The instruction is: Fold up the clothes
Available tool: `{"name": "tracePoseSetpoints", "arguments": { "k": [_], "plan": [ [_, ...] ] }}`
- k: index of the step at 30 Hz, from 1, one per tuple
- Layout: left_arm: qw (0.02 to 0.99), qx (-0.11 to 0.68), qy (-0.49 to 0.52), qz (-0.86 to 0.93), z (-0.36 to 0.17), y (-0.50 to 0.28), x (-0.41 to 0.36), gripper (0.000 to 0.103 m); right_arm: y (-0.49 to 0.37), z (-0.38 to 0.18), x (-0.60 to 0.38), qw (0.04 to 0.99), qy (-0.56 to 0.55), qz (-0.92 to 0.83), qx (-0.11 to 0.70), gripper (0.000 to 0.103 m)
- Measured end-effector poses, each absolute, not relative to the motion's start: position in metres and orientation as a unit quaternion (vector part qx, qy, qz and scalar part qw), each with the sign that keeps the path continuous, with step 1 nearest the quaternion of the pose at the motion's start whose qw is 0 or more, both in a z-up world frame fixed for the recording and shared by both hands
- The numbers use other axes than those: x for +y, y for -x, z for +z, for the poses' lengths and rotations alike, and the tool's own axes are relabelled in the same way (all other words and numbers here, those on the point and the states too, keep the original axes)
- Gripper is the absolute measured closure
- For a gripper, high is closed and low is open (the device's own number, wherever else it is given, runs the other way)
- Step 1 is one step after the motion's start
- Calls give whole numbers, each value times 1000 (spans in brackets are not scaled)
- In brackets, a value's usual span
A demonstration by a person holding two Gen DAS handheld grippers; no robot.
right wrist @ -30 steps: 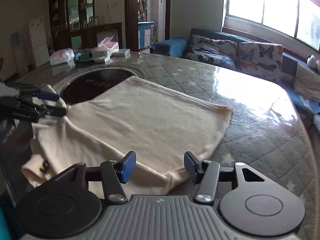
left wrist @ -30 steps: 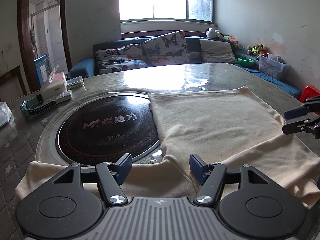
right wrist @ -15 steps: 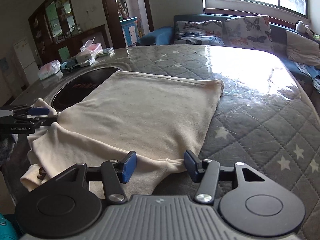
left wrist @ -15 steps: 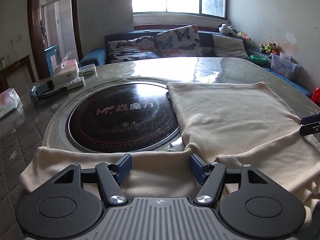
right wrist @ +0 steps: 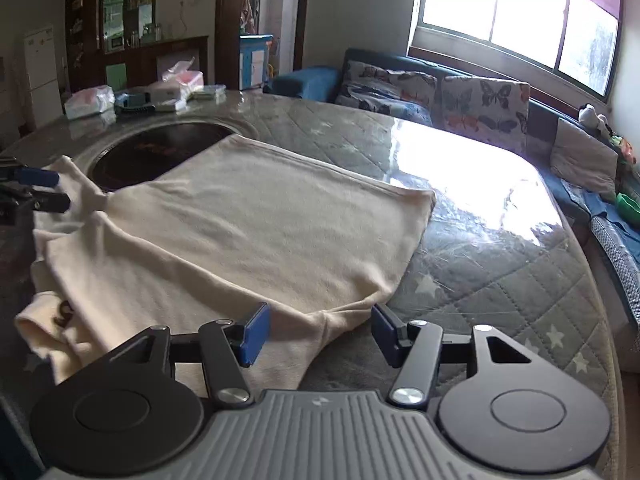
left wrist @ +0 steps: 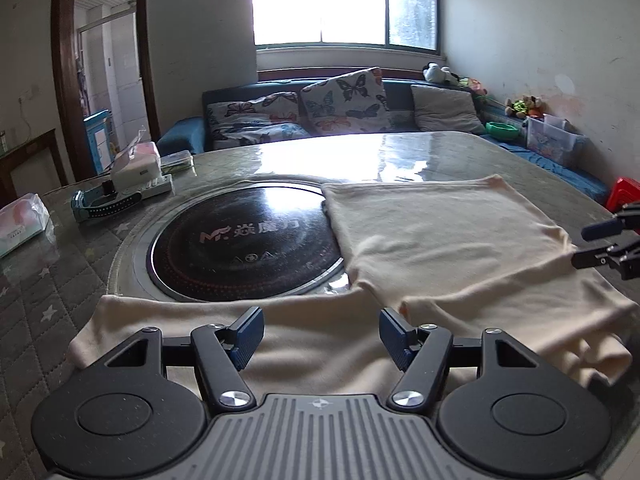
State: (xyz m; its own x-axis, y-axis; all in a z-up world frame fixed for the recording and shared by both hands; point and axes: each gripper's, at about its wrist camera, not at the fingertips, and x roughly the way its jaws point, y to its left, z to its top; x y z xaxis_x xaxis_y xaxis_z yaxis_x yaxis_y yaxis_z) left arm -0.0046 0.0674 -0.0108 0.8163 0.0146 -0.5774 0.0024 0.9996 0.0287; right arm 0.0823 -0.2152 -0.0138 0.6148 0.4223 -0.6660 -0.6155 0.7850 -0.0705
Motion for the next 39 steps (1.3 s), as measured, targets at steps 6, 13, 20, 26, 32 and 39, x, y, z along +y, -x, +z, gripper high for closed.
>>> {"name": "tracePoseSetpoints", "arguments": {
  "k": [6,13,20,26,32,39],
  "plan": [
    [952,303,-28,-24,-17,16,50,36,-51,-12,-216,881,150,306,329,45],
    [950,308,-39,-18,-25,20,46,36,-41,-17,-211,879,163,296,338,45],
    [952,298,-3,70,-16,24,89,33,-49,1,-171,872,167,340,310,44],
    [934,306,32,182,-19,22,142,33,-48,-6,-111,833,191,420,305,46],
    [926,308,63,208,-19,23,170,33,-42,-12,-65,796,217,480,298,46],
    [924,307,82,212,-20,18,181,35,-48,-18,-46,776,215,509,304,46]
  ]
}}
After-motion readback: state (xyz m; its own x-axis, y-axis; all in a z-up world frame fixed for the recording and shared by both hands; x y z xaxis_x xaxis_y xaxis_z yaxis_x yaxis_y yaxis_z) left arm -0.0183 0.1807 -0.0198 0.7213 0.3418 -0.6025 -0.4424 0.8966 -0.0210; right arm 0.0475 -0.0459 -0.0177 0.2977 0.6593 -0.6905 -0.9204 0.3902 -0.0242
